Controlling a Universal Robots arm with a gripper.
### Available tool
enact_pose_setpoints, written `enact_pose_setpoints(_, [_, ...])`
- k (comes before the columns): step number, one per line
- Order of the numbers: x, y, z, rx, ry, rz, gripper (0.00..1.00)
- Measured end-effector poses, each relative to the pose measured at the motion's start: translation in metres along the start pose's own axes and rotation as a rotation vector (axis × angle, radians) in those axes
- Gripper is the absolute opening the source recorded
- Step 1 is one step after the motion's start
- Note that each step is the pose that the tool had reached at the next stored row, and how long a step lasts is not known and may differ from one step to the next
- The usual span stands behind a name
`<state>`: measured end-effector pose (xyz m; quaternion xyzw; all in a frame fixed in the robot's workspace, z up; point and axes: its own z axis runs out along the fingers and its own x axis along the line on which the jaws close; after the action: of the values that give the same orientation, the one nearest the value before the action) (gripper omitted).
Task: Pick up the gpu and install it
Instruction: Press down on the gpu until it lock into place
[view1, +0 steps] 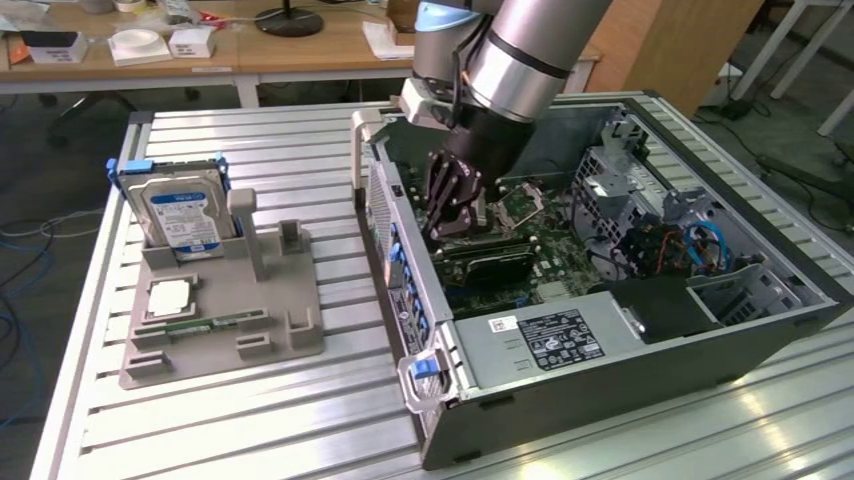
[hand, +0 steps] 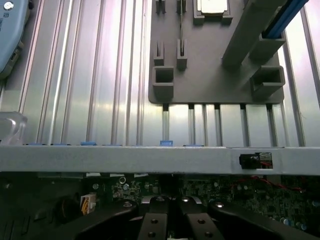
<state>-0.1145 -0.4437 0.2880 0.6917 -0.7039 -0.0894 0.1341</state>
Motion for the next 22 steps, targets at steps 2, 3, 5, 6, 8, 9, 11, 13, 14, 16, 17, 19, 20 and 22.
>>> enact_pose_setpoints(2, [0.0004,0.0005,-0.0043,-0.0012,0.0027,0.000,0.10])
enact_pose_setpoints(3, [0.0004,0.0001,-0.0053,-0.0010,0.0024,0.000,0.10])
enact_pose_setpoints(5, [0.0000,-0.0013,-0.0062,-0.0010,0.0025,0.000,0.10])
enact_pose_setpoints(6, [-0.0002,-0.0013,-0.0064,-0.0008,0.0027,0.000,0.10])
enact_pose_setpoints(8, [-0.0008,-0.0015,-0.0060,0.0090,0.0024,0.001,0.10])
enact_pose_setpoints(9, [-0.0011,-0.0016,-0.0058,0.0203,0.0021,0.002,0.10])
enact_pose_setpoints(11, [-0.0017,-0.0017,-0.0054,0.0476,0.0014,0.003,0.10])
enact_pose_setpoints(13, [-0.0022,-0.0017,-0.0050,0.0768,0.0007,0.004,0.10])
enact_pose_setpoints(14, [-0.0023,-0.0015,-0.0049,0.0923,0.0004,0.005,0.10])
enact_pose_setpoints(16, [-0.0025,-0.0009,-0.0044,0.1269,-0.0005,0.007,0.10])
enact_pose_setpoints(17, [-0.0025,-0.0005,-0.0041,0.1439,-0.0010,0.008,0.10])
enact_pose_setpoints(19, [-0.0026,0.0003,-0.0037,0.1795,-0.0020,0.010,0.10])
enact_pose_setpoints(20, [-0.0026,0.0008,-0.0034,0.1974,-0.0025,0.012,0.10])
enact_pose_setpoints(22, [-0.0026,0.0018,-0.0030,0.2333,-0.0034,0.014,0.10])
